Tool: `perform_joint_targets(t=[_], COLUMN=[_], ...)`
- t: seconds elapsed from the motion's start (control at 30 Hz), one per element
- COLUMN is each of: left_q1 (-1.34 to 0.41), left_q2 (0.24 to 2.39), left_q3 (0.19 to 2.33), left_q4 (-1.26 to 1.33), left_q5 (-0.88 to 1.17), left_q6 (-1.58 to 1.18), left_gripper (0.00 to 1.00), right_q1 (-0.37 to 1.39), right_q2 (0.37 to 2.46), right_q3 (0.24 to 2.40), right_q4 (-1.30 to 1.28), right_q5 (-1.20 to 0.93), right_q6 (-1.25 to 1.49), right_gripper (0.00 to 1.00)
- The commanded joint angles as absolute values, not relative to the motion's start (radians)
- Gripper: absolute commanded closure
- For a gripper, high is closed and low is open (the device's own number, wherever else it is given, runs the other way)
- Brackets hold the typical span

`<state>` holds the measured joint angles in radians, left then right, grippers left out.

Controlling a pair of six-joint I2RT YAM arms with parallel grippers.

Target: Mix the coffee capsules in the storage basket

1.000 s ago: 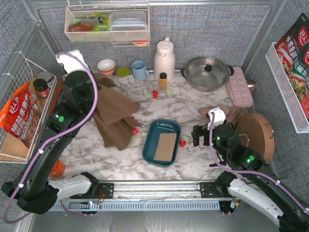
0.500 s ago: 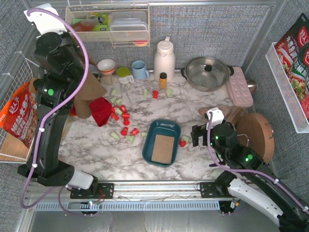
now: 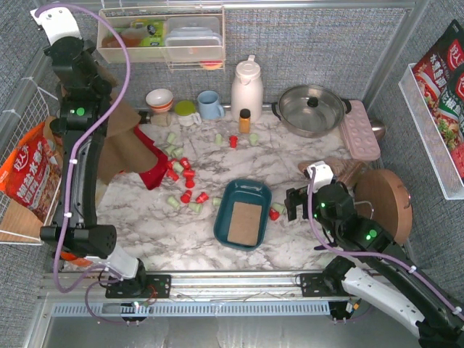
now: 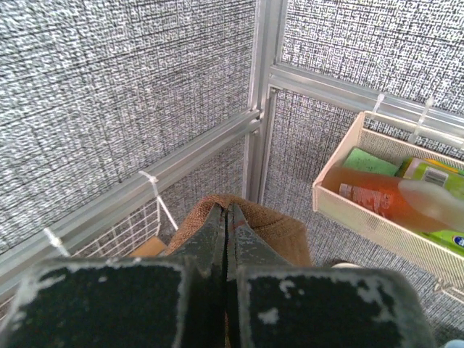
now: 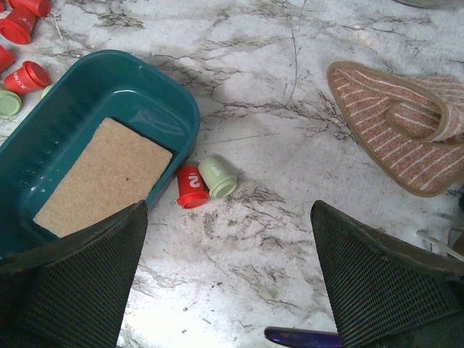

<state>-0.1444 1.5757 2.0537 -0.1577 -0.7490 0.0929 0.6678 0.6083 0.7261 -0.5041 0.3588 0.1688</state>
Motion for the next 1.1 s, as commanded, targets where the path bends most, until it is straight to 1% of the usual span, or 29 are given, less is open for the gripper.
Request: perform_joint_targets(t=[0.0, 0.33, 0.37, 0.4, 0.43, 0.47, 0.5, 0.53, 0.63, 0.73, 0.8, 0.9, 1.07], left_q1=[-0.088, -0.003, 0.002, 0.007, 0.012, 0.018, 0.023, 0.027, 0.027, 0.019, 0.004, -0.036, -0.081], left_q2=[1.624, 1.803, 1.833, 1.853, 1.873, 1.889, 1.902, 1.91, 1.884, 1.81, 1.751, 1.655, 1.455], left_q3=[2.077, 2.108, 2.108, 2.108, 2.108, 2.106, 2.101, 2.09, 2.014, 1.901, 1.817, 1.692, 1.474], left_q4=[-0.066, -0.065, -0.067, -0.073, -0.088, -0.11, -0.138, -0.163, -0.185, -0.177, -0.177, -0.177, -0.199], left_q5=[-0.623, -0.584, -0.585, -0.586, -0.587, -0.591, -0.596, -0.599, -0.575, -0.544, -0.531, -0.527, -0.412], left_q6=[-0.001, -0.104, -0.108, -0.114, -0.125, -0.147, -0.172, -0.201, -0.257, -0.315, -0.328, -0.325, -0.31], left_gripper=[1.0, 1.0, 0.95, 0.83, 0.68, 0.5, 0.37, 0.3, 0.19, 0.07, 0.01, 0.01, 0.02], right_q1=[0.669, 0.668, 0.668, 0.669, 0.669, 0.669, 0.668, 0.669, 0.669, 0.668, 0.668, 0.668, 0.667], right_q2=[0.611, 0.631, 0.635, 0.638, 0.641, 0.643, 0.645, 0.646, 0.648, 0.652, 0.657, 0.662, 0.68], right_q3=[0.726, 0.726, 0.725, 0.725, 0.725, 0.726, 0.727, 0.728, 0.729, 0.728, 0.729, 0.729, 0.733], right_q4=[-0.483, -0.479, -0.479, -0.479, -0.478, -0.479, -0.478, -0.479, -0.477, -0.476, -0.476, -0.471, -0.474], right_q5=[0.35, 0.343, 0.342, 0.341, 0.341, 0.341, 0.342, 0.343, 0.342, 0.332, 0.328, 0.327, 0.31], right_q6=[0.172, 0.17, 0.17, 0.17, 0.17, 0.17, 0.169, 0.167, 0.167, 0.167, 0.167, 0.167, 0.167], right_gripper=[0.01, 0.01, 0.01, 0.01, 0.01, 0.01, 0.01, 0.01, 0.01, 0.01, 0.01, 0.01, 0.01])
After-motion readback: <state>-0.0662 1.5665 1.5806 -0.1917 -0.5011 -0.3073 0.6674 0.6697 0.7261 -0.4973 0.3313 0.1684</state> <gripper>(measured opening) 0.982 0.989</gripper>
